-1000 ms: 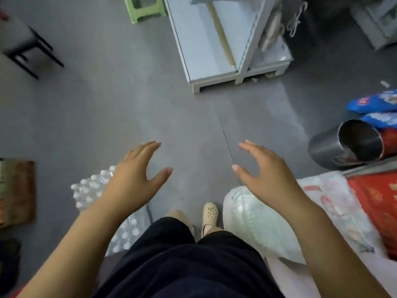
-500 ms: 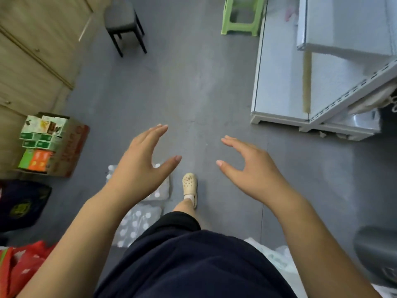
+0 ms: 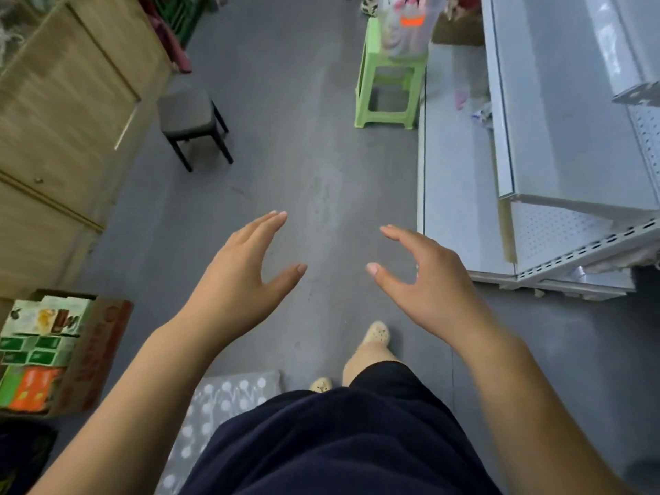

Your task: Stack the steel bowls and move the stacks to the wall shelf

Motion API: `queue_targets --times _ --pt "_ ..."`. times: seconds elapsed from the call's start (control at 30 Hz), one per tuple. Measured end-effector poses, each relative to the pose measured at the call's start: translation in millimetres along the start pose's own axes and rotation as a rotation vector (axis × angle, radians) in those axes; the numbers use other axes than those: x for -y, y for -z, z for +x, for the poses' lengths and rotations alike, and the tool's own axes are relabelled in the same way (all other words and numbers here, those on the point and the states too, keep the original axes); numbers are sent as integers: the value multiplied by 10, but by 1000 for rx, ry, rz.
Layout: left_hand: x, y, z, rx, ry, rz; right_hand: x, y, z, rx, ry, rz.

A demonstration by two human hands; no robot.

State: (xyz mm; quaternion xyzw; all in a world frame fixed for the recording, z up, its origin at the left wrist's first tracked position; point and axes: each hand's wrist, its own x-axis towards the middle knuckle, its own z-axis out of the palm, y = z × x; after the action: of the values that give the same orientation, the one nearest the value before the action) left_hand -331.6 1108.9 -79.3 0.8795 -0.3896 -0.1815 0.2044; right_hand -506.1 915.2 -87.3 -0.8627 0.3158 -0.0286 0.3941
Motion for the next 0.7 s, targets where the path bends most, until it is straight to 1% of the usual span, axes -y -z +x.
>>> queue_targets --times 0.13,0.33,0.5,0.7 --pt "-108 -79 796 45 2 18 -144 221 751 19 -9 -1" --pt "-360 70 2115 -53 43 14 -211 800 2194 46 86 -59" --pt "-526 210 2960 -104 69 -37 -121 1296 3284 41 163 -149" --pt "-456 361 3853 -117 109 -89 -45 1518 4218 0 138 -88"
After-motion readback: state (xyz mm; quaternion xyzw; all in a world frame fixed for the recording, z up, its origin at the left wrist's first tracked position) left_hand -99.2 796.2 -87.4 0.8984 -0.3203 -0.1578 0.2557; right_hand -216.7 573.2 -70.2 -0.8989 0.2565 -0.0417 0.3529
